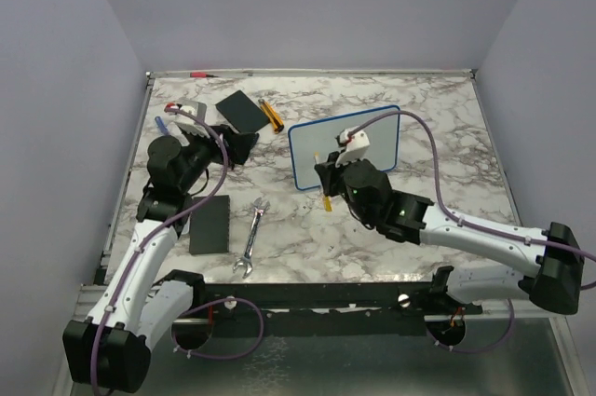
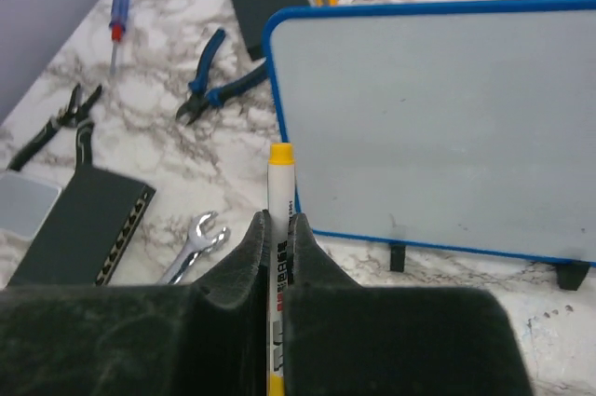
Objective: Write a sentence on the whiteboard
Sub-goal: Open the whiteboard marker at the center of the board.
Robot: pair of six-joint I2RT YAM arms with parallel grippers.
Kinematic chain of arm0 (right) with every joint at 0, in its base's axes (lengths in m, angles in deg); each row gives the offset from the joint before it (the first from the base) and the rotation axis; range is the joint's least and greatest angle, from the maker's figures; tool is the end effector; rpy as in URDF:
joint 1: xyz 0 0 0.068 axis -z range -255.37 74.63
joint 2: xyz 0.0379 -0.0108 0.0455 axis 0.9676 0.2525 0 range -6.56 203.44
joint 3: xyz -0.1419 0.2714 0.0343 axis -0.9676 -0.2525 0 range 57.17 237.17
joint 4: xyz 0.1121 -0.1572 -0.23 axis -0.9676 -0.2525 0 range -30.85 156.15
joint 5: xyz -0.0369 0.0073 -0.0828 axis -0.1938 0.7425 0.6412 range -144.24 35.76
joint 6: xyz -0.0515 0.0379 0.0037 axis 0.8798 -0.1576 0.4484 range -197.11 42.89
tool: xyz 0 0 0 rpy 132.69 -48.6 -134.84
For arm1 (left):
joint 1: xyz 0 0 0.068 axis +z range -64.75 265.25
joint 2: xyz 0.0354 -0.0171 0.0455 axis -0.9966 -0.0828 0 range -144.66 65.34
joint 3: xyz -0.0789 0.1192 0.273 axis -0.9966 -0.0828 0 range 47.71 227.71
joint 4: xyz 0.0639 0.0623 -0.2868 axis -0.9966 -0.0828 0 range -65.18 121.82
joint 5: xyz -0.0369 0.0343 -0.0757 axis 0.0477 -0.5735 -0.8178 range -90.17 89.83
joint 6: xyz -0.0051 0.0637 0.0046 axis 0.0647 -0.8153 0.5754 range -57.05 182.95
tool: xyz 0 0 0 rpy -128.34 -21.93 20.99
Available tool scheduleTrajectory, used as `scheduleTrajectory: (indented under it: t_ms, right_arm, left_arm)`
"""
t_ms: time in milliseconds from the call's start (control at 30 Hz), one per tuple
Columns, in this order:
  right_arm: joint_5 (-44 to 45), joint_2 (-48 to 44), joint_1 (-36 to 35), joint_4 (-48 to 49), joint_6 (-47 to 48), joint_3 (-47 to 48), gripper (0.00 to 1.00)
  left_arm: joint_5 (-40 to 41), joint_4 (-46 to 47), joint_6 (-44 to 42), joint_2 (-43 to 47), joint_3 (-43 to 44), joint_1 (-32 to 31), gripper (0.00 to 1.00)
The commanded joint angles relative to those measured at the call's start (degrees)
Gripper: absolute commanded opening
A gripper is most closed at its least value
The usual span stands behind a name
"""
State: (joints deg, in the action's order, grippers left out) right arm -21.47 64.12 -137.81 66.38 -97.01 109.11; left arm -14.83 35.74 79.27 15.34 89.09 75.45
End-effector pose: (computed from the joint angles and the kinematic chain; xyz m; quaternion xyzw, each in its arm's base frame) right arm 0.1721 0.2718 0.3251 -0.1288 0.7854 0.1966 0.5726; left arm 0.2348 -0.0532 0.3500 0.0448 0.7333 -0.2432 0.6334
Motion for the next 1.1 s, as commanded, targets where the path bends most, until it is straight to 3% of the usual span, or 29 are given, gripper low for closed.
scheduleTrajectory:
  t_ms: [0, 167, 300, 533, 800, 933, 1067]
  right_arm:
    - [4.04, -4.57, 2.69, 9.95, -0.91, -2.95, 0.01]
    - [4.49, -7.05, 3.02, 17.20, 0.19, -2.90, 0.01]
    - [5.18, -9.74, 3.02, 21.47, -0.10, -4.53, 0.01]
    - [-0.33, -14.11, 3.02, 28.21, -0.81, -9.84, 0.01]
    - [-7.29, -12.60, 3.02, 31.48, -0.13, -11.01, 0.01]
    - [-8.13, -12.08, 3.02, 32.84, -1.00, -11.16, 0.01]
    - [-8.32, -11.51, 3.02, 33.26, -1.19, -11.11, 0.01]
  left_arm:
    - [-21.55, 15.07, 4.99, -2.17, -2.78, -4.56, 0.99]
    - [-29.78, 15.52, 4.53, -8.91, -1.47, -16.05, 0.99]
    - [-32.70, 17.00, 5.44, -11.87, -1.08, -21.34, 0.99]
    - [-35.59, 20.91, 9.91, -15.18, -0.78, -25.42, 0.99]
    - [-36.04, 31.05, 20.01, -17.59, -2.22, -26.66, 0.99]
    - [-35.58, 31.58, 20.82, -18.02, -2.53, -26.92, 0.85]
    - [-35.33, 31.68, 21.17, -18.18, -2.50, -27.03, 0.51]
